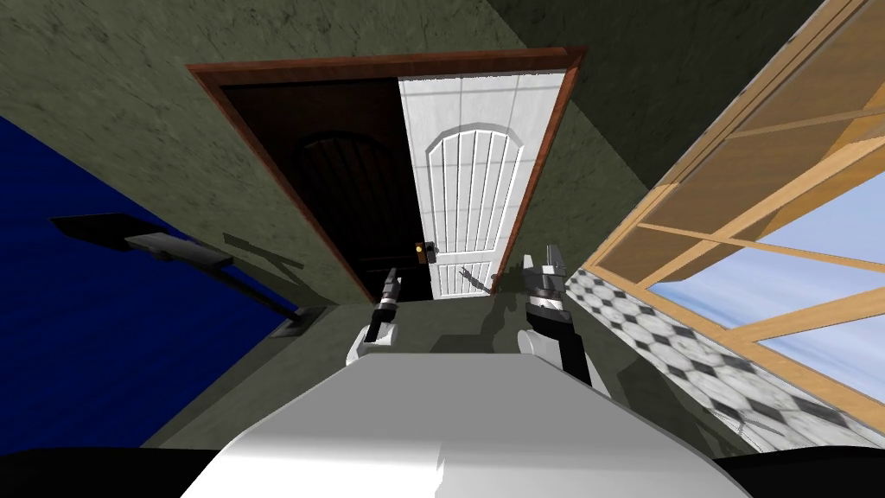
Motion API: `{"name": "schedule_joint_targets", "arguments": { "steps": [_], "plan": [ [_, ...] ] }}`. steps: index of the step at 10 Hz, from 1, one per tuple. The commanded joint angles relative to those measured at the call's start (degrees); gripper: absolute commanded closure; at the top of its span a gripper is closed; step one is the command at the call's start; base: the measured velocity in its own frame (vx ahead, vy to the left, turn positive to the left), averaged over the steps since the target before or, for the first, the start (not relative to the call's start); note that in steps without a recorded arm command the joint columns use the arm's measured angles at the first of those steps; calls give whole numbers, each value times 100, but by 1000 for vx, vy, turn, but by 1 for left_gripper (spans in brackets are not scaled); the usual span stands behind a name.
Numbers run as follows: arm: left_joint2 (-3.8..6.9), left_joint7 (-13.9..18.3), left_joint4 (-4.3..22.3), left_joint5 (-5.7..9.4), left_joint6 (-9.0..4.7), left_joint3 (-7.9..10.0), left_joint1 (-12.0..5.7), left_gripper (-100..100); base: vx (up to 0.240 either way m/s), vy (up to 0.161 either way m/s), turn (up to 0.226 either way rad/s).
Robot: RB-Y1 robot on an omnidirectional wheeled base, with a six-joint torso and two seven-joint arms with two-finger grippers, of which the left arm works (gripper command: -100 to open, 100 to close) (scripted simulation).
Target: Pull the door open
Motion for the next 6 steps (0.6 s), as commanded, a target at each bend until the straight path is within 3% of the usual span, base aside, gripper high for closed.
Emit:
{"name": "schedule_joint_targets", "arguments": {
  "steps": [1, 6],
  "plan": [
    [1, 7, 214, 25, 57, 24, -119, -100, 129, -11, -7],
    [5, 43, 809, 106, 187, 92, -413, -100, 112, -12, -13]
  ]
}}
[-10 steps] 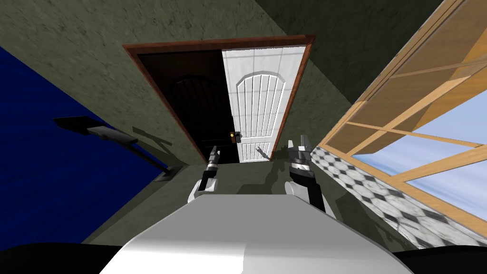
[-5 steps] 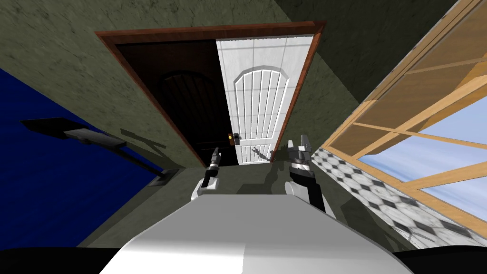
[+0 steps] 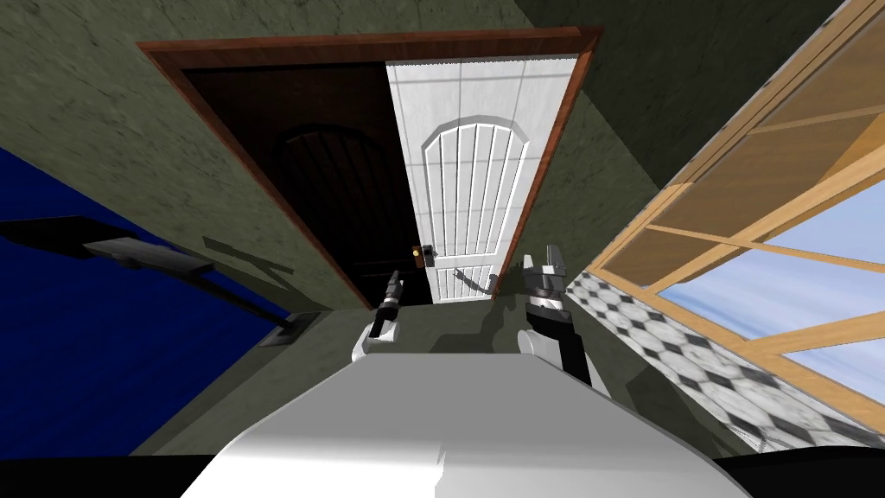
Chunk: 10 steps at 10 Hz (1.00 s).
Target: Pull the door open
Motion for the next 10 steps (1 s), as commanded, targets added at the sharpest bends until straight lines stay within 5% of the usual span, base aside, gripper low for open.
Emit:
{"name": "schedule_joint_targets", "arguments": {
  "steps": [1, 10],
  "plan": [
    [11, 18, 174, 25, 29, 22, -84, -100, 105, -9, -7],
    [-11, 80, 1184, 162, 249, 127, -604, -100, 164, -10, -16]
  ]
}}
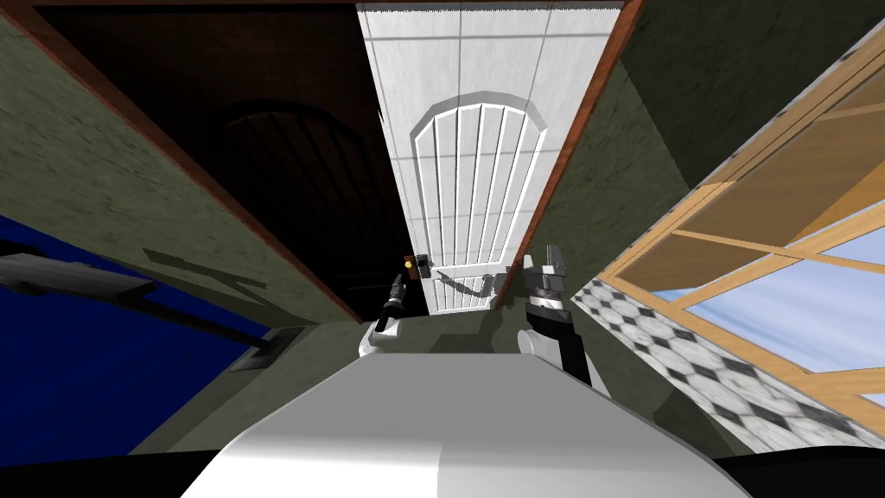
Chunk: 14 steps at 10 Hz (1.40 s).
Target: Pull the door open
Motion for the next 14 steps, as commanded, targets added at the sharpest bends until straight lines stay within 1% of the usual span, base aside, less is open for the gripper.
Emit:
{"name": "schedule_joint_targets", "arguments": {
  "steps": [1, 2, 3, 5, 6, 8, 9, 11, 12, 14],
  "plan": [
    [0, 0, 0, 0, 0, 0, 0, -100, 80, -7, -1],
    [154, 49, 96, 52, 9, 164, 92, -100, -32, 5, 83],
    [202, 64, 126, 69, 7, 214, 117, -100, -68, 6, 70],
    [428, 140, 266, 146, -5, 437, 218, -100, -64, 7, 29],
    [518, 173, 323, 178, -11, 523, 252, -100, -29, -4, 23],
    [749, 266, 467, 262, -32, 728, 317, -100, 20, -9, -8],
    [847, 312, 529, 300, -45, 804, 327, -100, 86, 0, -46],
    [965, 386, 606, 351, -73, 869, 296, -100, 122, 15, -73],
    [989, 413, 624, 366, -86, 862, 259, -100, 189, 41, -126],
    [981, 451, 625, 377, -111, 794, 159, -100, 196, 14, -145]
  ]
}}
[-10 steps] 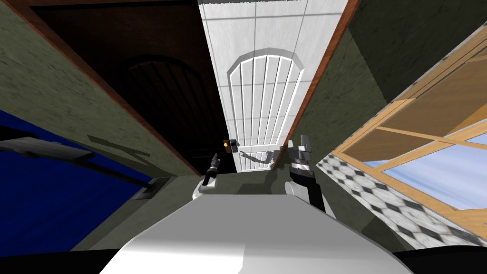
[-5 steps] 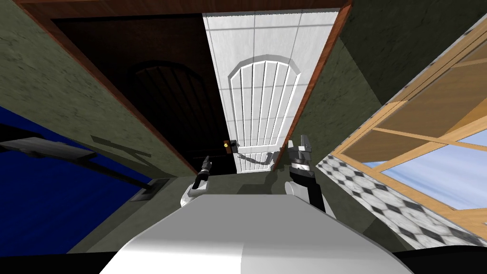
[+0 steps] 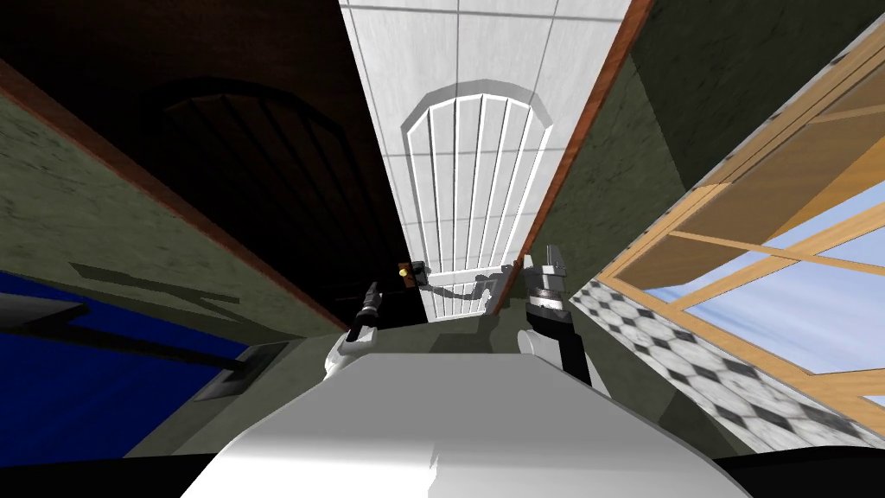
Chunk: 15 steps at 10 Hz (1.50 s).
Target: Pull the door open
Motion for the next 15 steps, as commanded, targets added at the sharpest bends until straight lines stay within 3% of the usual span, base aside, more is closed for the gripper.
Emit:
{"name": "schedule_joint_targets", "arguments": {
  "steps": [1, 3, 4, 5, 10, 11, 15],
  "plan": [
    [-47, 28, -82, 0, 4, -101, -85, -100, 208, -26, -152],
    [-149, 44, -136, -18, -22, -279, -248, -100, 246, -107, -195],
    [-76, 55, -23, -4, -54, -217, -220, -100, 109, -76, -38],
    [-76, 55, -23, -4, -54, -217, -220, 100, -12, 12, 42],
    [-76, 55, -23, -4, -54, -217, -220, 100, -24, 16, 0],
    [13, 64, 4, 18, -44, -100, -106, -100, -139, 49, 174],
    [60, 98, -57, 26, -45, -101, 7, -100, -186, 19, 48]
  ]
}}
